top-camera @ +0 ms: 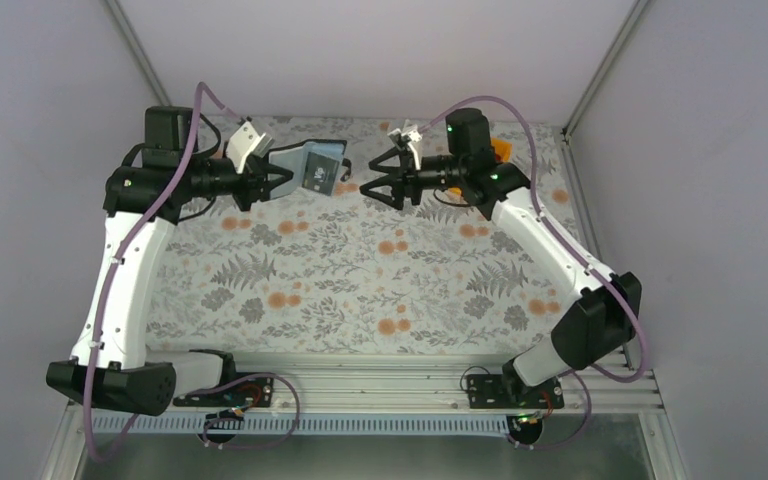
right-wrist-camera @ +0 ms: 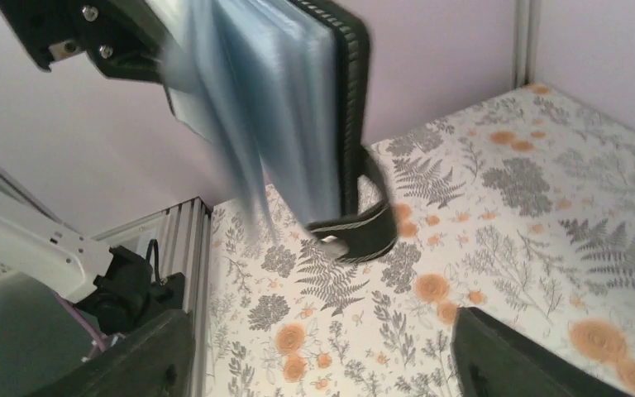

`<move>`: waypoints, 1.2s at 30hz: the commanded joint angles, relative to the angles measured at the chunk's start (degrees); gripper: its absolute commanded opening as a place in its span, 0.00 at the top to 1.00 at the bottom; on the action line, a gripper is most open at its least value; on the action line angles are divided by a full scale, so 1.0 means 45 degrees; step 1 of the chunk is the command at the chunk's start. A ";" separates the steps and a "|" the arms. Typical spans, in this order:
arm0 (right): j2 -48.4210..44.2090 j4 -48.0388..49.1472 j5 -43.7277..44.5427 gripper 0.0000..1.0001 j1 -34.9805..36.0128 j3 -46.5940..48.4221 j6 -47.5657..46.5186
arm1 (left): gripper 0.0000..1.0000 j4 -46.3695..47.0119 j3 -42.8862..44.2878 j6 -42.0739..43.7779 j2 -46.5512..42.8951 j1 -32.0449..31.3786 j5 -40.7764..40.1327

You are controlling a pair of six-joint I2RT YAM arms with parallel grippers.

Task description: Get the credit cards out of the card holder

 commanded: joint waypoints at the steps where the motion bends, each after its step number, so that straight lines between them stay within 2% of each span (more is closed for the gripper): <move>1: -0.0693 0.0285 0.0446 0.05 -0.0050 -0.0060 -0.0258 | 0.98 0.0307 -0.0187 -0.0127 -0.0336 0.0053 -0.0542; 2: -0.0861 0.0757 0.0416 0.01 -0.0032 -0.0241 -0.0050 | 0.98 0.0266 -0.0189 -0.0081 -0.0360 0.0052 -0.0464; 8: -0.0831 0.3119 0.1195 0.00 0.1037 -0.0503 0.1148 | 0.98 0.0042 -0.0318 0.0184 -0.0561 0.0048 0.0390; 15: 0.0520 0.2903 0.0583 0.00 0.1302 0.0884 0.0891 | 0.98 -0.0674 -0.0221 0.1006 -0.0623 0.0058 0.2751; 19: 0.0813 0.2478 -0.0451 0.01 0.1302 0.1496 0.0442 | 0.97 -0.1447 -0.0063 0.1946 -0.0754 0.0068 0.3843; 20: 0.0812 0.2337 -0.0749 0.07 0.1311 0.1504 0.0231 | 0.98 -0.1641 -0.0051 0.2180 -0.0791 0.0064 0.4007; 22: 0.0656 0.2219 -0.1372 0.28 0.1314 0.1303 -0.0121 | 0.98 -0.1835 -0.0073 0.2338 -0.0841 0.0097 0.4223; 26: 0.0212 0.1842 -0.2411 0.92 0.1311 0.0894 -0.0725 | 0.97 -0.1737 -0.0189 0.2270 -0.0815 0.0169 0.4258; 27: 0.0136 0.1798 -0.2395 0.95 0.1317 0.0791 -0.0697 | 0.98 -0.1660 -0.0229 0.2145 -0.0796 0.0196 0.4242; 31: -0.0048 0.1497 -0.2138 0.96 0.1316 0.0681 -0.0489 | 0.97 -0.0848 -0.0306 0.0975 -0.0703 0.0376 0.3525; 32: -0.0104 0.1475 -0.1926 0.96 0.1288 0.0652 -0.0389 | 0.94 -0.0621 -0.0316 0.0704 -0.0691 0.0449 0.3157; 34: -0.0249 0.1416 -0.1390 0.96 0.1267 0.0563 -0.0110 | 0.78 -0.0147 -0.0436 0.0059 -0.0690 0.0570 0.2310; 36: -0.0327 0.1181 -0.0603 0.96 0.1170 0.0566 0.0219 | 0.54 0.0445 -0.0591 -0.0731 -0.0709 0.0784 0.0741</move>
